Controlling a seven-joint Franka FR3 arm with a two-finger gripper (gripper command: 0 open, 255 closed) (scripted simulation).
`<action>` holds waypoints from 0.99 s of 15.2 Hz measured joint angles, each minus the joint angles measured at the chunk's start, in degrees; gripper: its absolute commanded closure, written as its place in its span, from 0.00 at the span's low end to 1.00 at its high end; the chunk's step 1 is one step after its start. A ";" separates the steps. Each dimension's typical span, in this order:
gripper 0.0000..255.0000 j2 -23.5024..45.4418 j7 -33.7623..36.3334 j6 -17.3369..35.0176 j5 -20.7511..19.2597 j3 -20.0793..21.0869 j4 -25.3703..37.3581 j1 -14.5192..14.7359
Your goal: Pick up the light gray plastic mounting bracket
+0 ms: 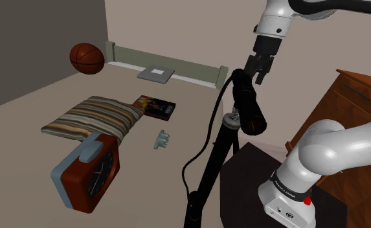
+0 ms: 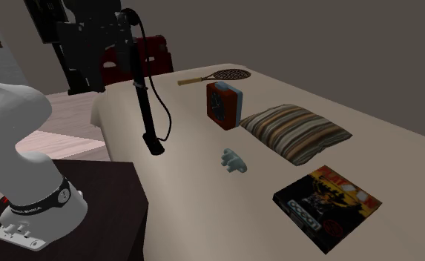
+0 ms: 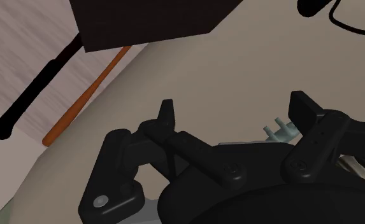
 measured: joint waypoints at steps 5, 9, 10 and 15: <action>0.00 1.68 4.21 5.80 2.00 3.45 -3.38 0.20; 0.00 5.87 9.62 13.39 4.12 7.88 -5.71 0.35; 0.00 6.83 10.88 15.69 4.57 8.96 -6.86 0.36; 0.00 14.15 17.84 25.49 5.94 14.50 -8.02 0.04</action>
